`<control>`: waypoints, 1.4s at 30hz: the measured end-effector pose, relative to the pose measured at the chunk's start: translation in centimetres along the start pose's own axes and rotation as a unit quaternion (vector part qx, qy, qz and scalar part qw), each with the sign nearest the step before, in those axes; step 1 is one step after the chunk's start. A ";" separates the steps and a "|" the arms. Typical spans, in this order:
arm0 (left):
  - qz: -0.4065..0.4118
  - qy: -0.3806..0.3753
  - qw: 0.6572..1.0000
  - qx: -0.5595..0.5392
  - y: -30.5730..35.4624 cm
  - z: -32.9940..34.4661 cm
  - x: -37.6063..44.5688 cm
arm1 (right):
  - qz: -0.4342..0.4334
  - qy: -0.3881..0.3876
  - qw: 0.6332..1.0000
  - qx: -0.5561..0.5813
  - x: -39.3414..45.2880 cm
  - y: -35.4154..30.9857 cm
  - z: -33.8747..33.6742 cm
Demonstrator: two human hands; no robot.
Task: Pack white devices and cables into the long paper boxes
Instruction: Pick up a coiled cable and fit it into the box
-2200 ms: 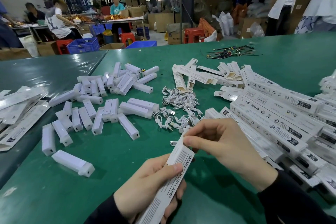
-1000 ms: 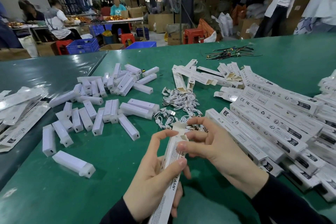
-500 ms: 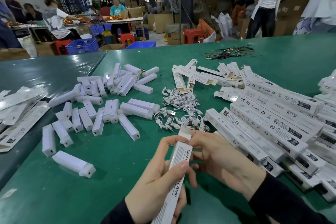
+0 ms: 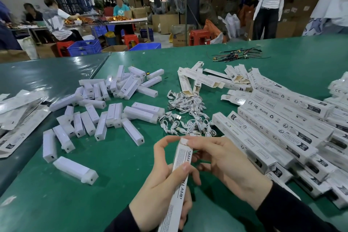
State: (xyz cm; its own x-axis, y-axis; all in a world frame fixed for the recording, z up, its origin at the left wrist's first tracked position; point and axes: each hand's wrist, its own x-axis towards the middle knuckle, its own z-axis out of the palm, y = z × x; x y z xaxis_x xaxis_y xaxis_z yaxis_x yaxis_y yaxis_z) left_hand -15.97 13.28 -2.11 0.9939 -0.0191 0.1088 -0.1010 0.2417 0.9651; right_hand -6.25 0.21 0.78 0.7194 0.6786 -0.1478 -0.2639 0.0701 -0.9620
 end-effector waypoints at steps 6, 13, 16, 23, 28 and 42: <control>-0.018 -0.001 0.999 -0.040 0.5 0.0 -0.1 | -0.053 -0.005 0.998 -0.035 -0.2 0.2 0.4; -0.024 0.007 0.999 -0.025 0.4 -0.1 0.0 | -0.026 -0.033 0.999 -0.010 -0.2 0.3 0.5; -0.025 0.000 1.000 -0.019 0.3 -0.1 -0.1 | -0.037 -0.047 0.998 -0.019 -0.1 0.3 0.6; -0.055 0.001 0.998 -0.041 0.6 -0.3 -0.1 | -0.186 -0.009 0.976 -0.116 -0.4 1.0 0.5; -0.045 0.020 0.999 0.018 -0.1 -0.1 0.1 | -0.235 0.013 0.952 -0.195 -0.6 0.8 0.2; -0.036 0.317 0.948 -0.017 1.6 -1.9 0.8 | -0.328 0.214 0.905 -0.164 -1.6 -5.6 -5.5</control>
State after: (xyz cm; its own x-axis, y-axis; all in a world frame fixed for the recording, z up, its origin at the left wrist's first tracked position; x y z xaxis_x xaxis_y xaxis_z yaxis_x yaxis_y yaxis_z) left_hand -15.23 15.51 -0.94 0.8264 0.5474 -0.1318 -0.0417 0.2929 0.9552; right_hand -2.37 -5.29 5.17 0.8536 0.2196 0.4724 0.4651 0.0873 -0.8809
